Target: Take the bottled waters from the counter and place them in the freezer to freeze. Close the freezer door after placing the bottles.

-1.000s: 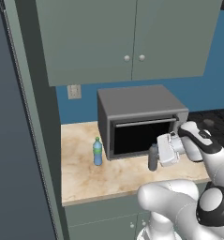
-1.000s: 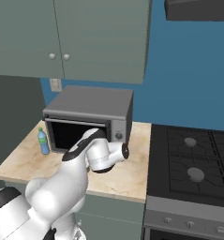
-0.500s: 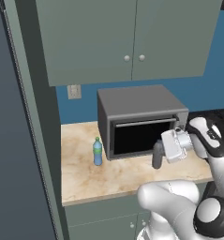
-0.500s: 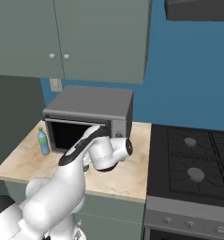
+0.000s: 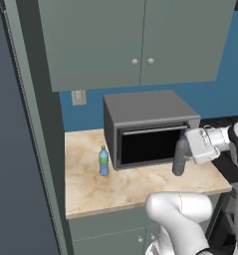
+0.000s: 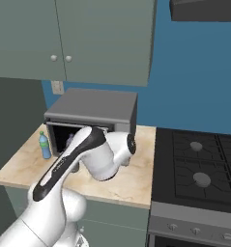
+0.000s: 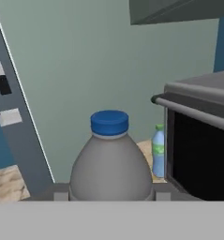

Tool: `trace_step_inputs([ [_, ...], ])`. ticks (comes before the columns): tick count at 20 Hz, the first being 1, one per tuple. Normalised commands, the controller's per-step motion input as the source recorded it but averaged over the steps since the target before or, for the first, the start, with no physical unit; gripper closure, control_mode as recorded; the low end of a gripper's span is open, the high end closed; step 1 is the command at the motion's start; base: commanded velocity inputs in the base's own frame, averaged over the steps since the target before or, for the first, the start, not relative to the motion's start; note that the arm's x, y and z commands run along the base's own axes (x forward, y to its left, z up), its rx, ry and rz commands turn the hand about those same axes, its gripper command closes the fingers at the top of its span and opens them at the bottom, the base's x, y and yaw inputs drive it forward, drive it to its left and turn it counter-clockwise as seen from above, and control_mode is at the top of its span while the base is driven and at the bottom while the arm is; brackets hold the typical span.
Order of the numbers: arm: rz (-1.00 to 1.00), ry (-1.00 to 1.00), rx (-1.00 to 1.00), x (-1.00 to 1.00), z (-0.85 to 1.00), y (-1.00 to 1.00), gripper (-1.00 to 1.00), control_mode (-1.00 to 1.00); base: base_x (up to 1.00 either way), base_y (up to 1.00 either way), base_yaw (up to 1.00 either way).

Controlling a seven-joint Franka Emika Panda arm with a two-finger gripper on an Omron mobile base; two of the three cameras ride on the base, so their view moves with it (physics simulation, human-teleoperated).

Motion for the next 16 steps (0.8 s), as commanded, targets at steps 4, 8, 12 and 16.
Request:
trace_step_inputs([
  [4,-0.05,0.01,0.03,-0.89,1.00,0.24,1.00,-1.00,0.00,0.00,0.00],
  [8,-0.06,-0.03,0.00,-0.88,1.00,0.11,1.00,-1.00,0.00,0.00,0.00],
  [12,-0.09,-0.02,-0.09,-0.45,0.91,0.03,1.00,-1.00,0.00,0.00,0.00],
  [16,-0.15,0.00,-0.22,-0.16,0.35,0.11,1.00,-1.00,0.00,0.00,0.00],
])
